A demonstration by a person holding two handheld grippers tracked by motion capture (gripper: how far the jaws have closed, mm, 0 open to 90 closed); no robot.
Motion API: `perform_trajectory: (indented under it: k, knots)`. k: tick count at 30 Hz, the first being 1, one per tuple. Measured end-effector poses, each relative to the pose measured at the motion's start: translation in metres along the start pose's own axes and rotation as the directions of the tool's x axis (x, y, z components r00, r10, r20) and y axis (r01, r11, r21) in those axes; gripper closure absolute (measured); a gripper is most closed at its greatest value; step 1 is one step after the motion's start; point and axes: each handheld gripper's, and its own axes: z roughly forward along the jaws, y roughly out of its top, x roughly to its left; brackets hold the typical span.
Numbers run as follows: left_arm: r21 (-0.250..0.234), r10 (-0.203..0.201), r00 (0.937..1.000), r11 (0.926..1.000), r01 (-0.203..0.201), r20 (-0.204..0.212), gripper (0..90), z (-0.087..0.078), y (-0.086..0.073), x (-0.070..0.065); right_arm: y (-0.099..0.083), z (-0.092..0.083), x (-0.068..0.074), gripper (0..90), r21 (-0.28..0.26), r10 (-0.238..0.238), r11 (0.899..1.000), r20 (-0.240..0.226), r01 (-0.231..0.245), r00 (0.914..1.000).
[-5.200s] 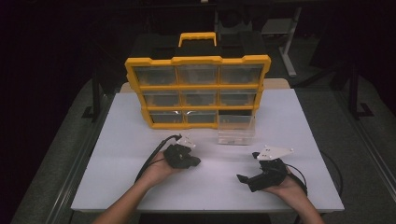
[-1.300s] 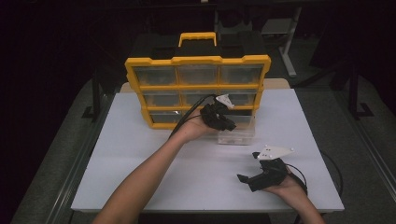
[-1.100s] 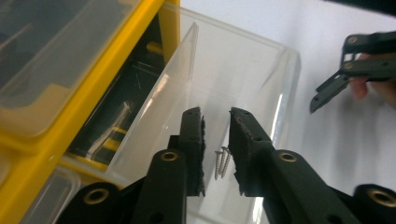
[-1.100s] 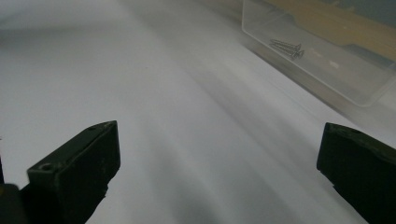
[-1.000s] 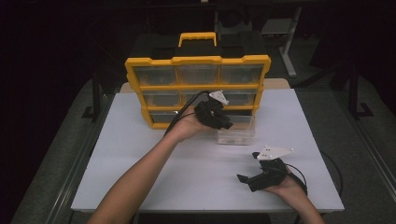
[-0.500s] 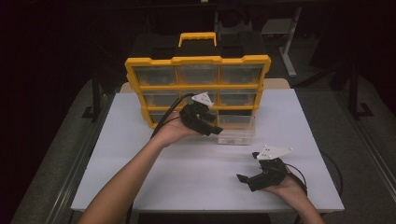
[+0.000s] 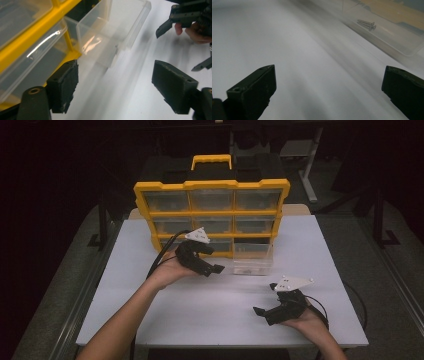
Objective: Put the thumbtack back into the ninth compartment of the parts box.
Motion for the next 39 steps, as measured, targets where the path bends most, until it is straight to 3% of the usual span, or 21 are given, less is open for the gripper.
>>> perform_trajectory:
  k: [9,10,24,35,39]
  knots:
    - [-0.007,-0.024,0.9994,0.9997,0.024,-0.024,13.3,-0.012,-0.035,0.003,0.0,0.0,0.0,0.0,0.001,0.002,1.0,-0.001,-0.002,1.0]
    - [-0.016,-0.037,0.9987,0.9992,0.036,-0.035,12.3,-0.016,-0.045,0.003,0.0,0.0,0.0,0.0,-0.001,-0.002,1.0,0.0,0.002,1.0]
    - [-0.031,-0.059,0.9933,0.998,0.056,-0.1,1.0,-0.034,-0.092,-0.005,0.0,0.001,0.001,0.0,0.0,0.0,1.0,0.001,0.0,1.0]
    - [-0.076,-0.091,0.988,0.9937,0.082,-0.125,0.0,-0.05,-0.129,-0.014,0.0,0.001,0.001,0.0,-0.001,-0.002,1.0,0.001,0.002,1.0]
    - [-0.08,-0.085,0.9865,0.994,0.075,-0.14,0.0,-0.054,-0.142,-0.018,0.0,0.001,0.001,0.0,-0.002,-0.003,1.0,0.001,0.003,1.0]
